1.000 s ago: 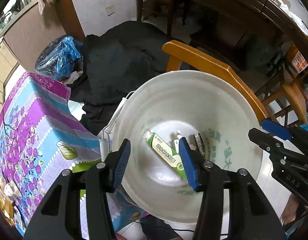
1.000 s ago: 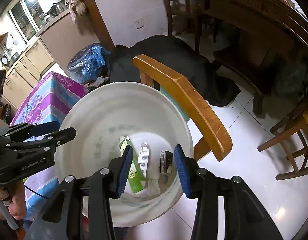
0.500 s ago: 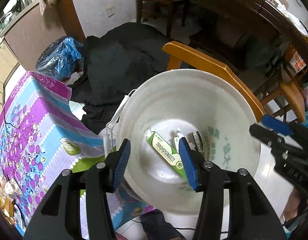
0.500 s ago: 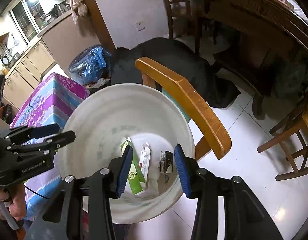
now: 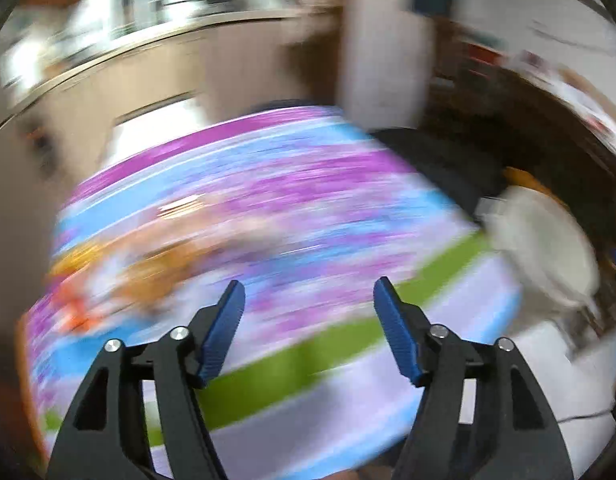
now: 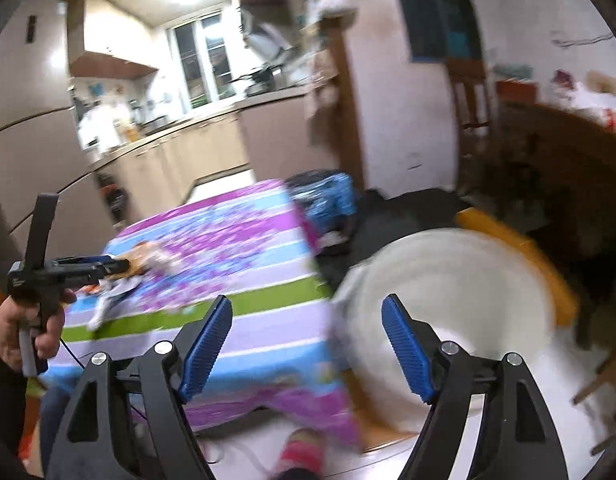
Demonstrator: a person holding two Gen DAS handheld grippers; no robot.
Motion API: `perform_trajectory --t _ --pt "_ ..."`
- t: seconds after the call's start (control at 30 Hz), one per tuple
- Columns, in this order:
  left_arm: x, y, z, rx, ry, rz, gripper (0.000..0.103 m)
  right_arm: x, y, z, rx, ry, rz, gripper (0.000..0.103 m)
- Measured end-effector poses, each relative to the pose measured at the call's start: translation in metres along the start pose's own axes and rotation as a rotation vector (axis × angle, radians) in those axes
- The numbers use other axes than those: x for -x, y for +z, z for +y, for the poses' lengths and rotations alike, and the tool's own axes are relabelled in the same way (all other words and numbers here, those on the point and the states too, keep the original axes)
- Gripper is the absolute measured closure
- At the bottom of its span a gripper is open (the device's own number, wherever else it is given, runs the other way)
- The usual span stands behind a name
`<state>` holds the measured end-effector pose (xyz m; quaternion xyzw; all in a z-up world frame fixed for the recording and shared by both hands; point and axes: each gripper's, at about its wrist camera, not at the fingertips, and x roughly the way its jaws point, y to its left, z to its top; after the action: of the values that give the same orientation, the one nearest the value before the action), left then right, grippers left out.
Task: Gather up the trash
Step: 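Swing both grippers back over the table trash, then grasp the white face mask with the left gripper while the right grasps the white printed paper bag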
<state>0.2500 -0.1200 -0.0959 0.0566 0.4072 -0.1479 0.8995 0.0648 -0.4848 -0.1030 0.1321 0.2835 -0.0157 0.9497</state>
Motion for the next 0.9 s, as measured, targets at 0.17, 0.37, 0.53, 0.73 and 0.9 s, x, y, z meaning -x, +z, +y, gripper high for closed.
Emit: perform_trajectory --t 0.17,0.37,0.53,0.73,0.9 --pt "-0.013 -0.035 0.095 0.199 0.124 0.066 0.037 -0.051 -0.021 0.065 0.011 0.109 0.101 0.025" --pt "-0.052 -0.051 0.089 0.148 0.136 0.134 0.035 -0.092 -0.028 0.152 0.113 0.2 0.182 0.025" --pt "-0.064 -0.061 0.093 0.157 0.16 0.118 0.042 -0.113 -0.018 0.199 0.186 0.291 0.21 0.026" --pt "-0.047 -0.07 0.114 0.196 0.13 0.07 0.076 -0.183 -0.009 0.272 0.294 0.454 0.288 0.037" --pt "-0.038 -0.077 0.127 0.21 0.091 0.069 0.076 -0.245 -0.011 0.331 0.393 0.469 0.318 0.052"
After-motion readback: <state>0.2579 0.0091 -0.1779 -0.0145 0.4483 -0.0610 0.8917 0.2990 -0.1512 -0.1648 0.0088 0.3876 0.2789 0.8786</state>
